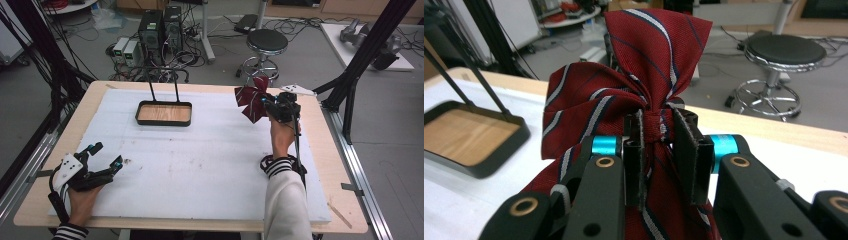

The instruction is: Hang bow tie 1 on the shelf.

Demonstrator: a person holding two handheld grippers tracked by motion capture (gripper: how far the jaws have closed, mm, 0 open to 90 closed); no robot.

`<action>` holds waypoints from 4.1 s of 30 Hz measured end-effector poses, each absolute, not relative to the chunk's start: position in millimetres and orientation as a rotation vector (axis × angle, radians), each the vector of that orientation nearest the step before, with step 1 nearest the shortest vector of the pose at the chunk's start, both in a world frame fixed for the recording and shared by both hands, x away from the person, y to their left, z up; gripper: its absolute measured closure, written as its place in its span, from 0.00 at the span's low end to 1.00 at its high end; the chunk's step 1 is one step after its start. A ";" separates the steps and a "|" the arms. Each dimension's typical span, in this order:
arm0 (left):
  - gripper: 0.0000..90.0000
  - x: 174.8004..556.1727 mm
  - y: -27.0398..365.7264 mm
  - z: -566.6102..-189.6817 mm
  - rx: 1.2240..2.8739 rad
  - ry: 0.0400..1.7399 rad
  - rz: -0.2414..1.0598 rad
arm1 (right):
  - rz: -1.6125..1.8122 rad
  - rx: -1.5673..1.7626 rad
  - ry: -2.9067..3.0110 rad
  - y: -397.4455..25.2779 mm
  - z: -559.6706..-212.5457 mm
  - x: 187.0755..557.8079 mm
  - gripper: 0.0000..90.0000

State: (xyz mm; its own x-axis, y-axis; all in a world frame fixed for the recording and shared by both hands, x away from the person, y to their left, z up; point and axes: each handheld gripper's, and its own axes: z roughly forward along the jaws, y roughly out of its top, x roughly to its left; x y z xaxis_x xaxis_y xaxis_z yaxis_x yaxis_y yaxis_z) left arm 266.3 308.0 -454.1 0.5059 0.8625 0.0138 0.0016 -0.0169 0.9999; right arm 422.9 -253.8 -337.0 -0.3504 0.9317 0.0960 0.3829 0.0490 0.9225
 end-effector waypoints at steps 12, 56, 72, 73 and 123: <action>0.16 266.3 307.8 -454.1 1.432 0.803 0.819 | 1.396 1.269 1.762 -233.1 -323.0 419.6 0.84; 0.16 266.5 308.0 -454.1 1.432 0.803 0.816 | 1.596 1.036 1.861 -144.2 -288.8 434.1 0.84; 0.16 266.7 307.8 -454.1 1.432 0.802 0.815 | 1.745 0.910 1.958 -116.0 -288.8 447.7 0.84; 0.16 266.8 307.9 -454.1 1.431 0.802 0.815 | 1.749 0.909 1.968 -113.5 -288.5 448.8 0.84; 0.16 266.7 307.8 -454.1 1.430 0.801 0.812 | 1.820 0.843 2.000 -53.8 -271.0 456.2 0.83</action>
State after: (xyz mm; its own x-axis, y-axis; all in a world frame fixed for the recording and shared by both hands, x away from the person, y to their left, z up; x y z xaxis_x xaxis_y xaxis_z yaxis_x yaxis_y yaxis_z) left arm 266.7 307.8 -454.1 0.5120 0.8589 0.0122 0.0010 -0.0148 0.9999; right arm 456.2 -53.8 -271.0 -0.7795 0.6061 0.1580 0.2143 0.0211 0.9765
